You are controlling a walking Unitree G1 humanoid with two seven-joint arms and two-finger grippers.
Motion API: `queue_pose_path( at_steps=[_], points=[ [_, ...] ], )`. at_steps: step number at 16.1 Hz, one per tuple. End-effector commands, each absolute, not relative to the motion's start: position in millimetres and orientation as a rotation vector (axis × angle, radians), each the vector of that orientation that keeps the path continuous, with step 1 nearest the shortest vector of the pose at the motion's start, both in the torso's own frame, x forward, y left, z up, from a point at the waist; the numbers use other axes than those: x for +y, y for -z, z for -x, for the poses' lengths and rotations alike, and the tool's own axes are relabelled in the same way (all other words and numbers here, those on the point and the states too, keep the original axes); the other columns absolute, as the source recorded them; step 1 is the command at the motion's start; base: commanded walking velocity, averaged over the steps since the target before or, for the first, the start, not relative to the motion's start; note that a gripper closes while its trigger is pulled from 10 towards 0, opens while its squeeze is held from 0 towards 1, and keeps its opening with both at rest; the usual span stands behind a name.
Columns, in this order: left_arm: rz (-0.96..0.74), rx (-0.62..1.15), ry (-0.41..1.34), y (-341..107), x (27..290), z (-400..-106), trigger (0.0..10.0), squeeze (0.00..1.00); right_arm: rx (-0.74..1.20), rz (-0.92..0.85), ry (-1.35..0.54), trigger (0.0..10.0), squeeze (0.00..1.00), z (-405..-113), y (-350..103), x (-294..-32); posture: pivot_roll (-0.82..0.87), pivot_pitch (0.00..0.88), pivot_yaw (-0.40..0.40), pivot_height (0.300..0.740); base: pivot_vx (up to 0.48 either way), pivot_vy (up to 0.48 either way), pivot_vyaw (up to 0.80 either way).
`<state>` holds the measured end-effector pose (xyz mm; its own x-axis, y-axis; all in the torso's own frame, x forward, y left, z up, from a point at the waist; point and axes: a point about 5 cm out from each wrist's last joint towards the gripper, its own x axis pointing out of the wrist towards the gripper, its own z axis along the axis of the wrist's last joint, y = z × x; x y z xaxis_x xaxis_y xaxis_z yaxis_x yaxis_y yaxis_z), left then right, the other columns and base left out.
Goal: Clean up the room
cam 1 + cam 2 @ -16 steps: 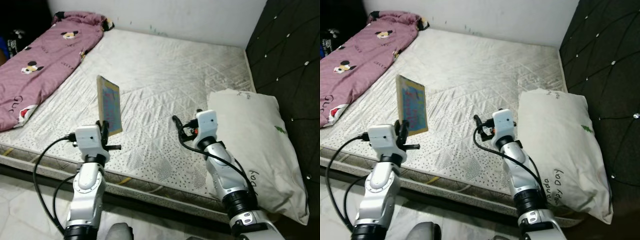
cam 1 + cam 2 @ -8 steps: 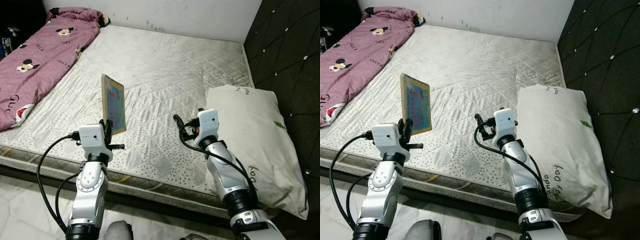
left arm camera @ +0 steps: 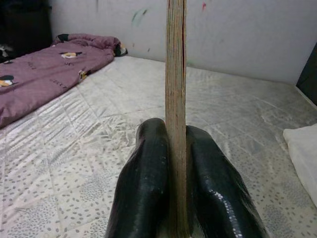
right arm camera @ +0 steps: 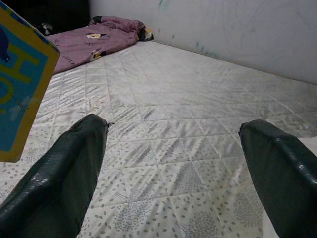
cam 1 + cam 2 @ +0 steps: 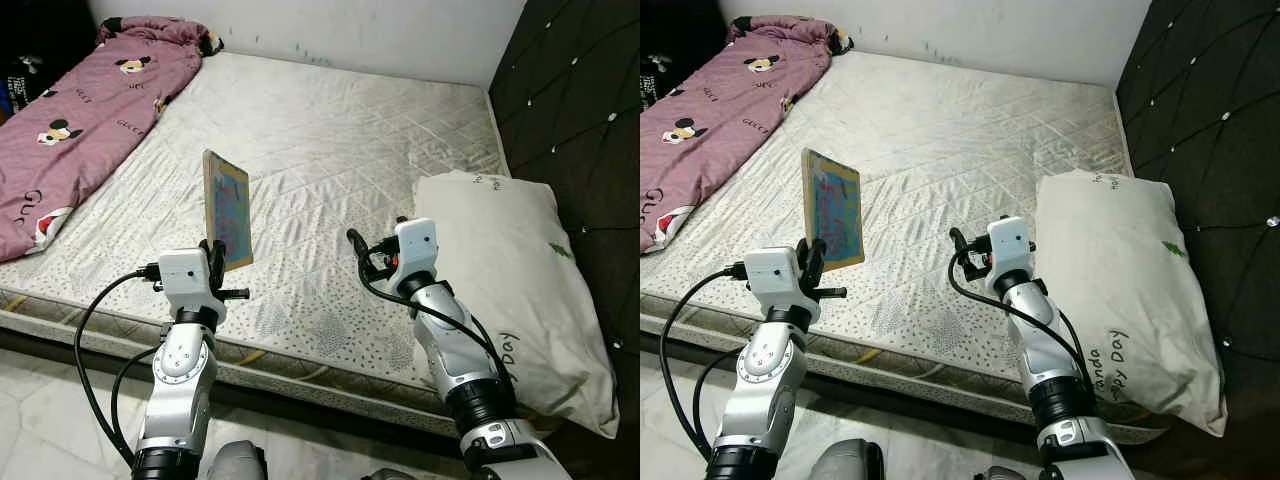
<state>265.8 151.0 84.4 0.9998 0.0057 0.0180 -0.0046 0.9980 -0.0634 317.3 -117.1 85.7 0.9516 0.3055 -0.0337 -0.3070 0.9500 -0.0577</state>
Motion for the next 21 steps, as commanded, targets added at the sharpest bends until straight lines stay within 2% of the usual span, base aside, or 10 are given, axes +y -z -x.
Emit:
queue_pose_path(
  at_steps=[1, 6, 8, 10, 15, 21],
  points=[
    [0.065, -0.062, 0.004, -94.7, 149.4, -268.7, 10.0, 0.00, 0.016, 0.068, -0.309, 10.0, 0.00, -318.9, -88.3, -117.2, 0.01, 0.000, -0.040, 0.740, 0.000, 0.000, 0.00],
    [0.091, -0.068, 0.008, -95.6, 148.8, -269.2, 10.0, 0.00, 0.035, 0.058, -0.296, 10.0, 0.00, -319.9, -86.6, -119.5, 0.01, 0.000, -0.043, 0.740, 0.000, 0.000, 0.00],
    [0.096, -0.068, 0.013, -95.5, 148.4, -269.4, 10.0, 0.00, 0.031, 0.059, -0.296, 10.0, 0.00, -320.2, -87.1, -119.8, 0.01, 0.000, -0.043, 0.740, 0.000, 0.000, -0.80],
    [0.098, -0.082, 0.026, -96.6, 147.3, -268.9, 10.0, 0.00, 0.027, 0.064, -0.297, 10.0, 0.00, -319.9, -87.4, -119.7, 0.01, 0.000, -0.043, 0.740, 0.000, 0.000, 0.00],
    [0.100, -0.090, 0.043, -97.6, 145.5, -268.8, 10.0, 0.00, 0.028, 0.066, -0.295, 10.0, 0.00, -320.3, -87.5, -120.3, 0.01, 0.000, -0.042, 0.740, 0.320, 0.000, 0.00],
    [0.085, -0.064, 0.023, -94.8, 147.1, -269.8, 10.0, 0.00, 0.032, 0.065, -0.287, 10.0, 0.00, -321.3, -86.8, -122.3, 0.01, 0.000, -0.041, 0.740, 0.000, 0.000, 0.00]
  ],
)
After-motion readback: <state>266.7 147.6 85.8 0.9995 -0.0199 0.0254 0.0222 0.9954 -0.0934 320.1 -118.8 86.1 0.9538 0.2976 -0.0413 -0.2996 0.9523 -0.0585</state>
